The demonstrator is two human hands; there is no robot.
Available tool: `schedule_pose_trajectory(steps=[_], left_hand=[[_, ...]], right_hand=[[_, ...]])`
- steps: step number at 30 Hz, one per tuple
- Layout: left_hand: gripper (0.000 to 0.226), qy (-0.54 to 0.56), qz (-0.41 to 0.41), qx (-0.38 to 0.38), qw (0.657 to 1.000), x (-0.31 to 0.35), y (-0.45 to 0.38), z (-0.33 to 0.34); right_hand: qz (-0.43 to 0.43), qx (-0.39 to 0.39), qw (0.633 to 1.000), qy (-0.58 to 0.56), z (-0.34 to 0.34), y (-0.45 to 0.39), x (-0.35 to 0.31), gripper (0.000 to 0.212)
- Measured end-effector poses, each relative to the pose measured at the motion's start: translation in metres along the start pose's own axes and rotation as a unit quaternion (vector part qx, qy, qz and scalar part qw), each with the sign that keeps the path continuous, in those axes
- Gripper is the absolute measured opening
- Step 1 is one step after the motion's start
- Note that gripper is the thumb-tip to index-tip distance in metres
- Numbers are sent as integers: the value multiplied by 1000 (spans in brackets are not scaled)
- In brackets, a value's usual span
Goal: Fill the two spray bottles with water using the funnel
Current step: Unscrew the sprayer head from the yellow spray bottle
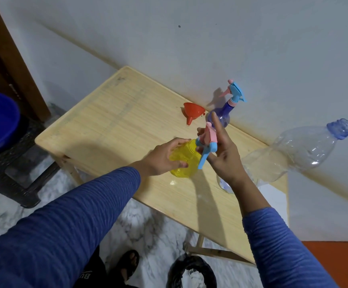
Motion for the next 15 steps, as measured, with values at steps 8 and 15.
schedule_pose_trajectory(steps=[8,15], left_hand=[[66,-20,-17,-1,1000,0,1,0],[69,-6,-9,-7,1000,2,2,3]], right_hand=[[13,57,997,-44,-17,-2,-16,65],[-10,115,993,28,-59,-36,-56,68]])
Point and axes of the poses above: each hand's wrist, its own y-axis away from the middle knuckle, its own z-axis out of the palm, x = y × z, the point moved 9 cm from there along -y, towards the middle knuckle, and after that the axes turned 15 degrees about -x, right-handed, at the moved point
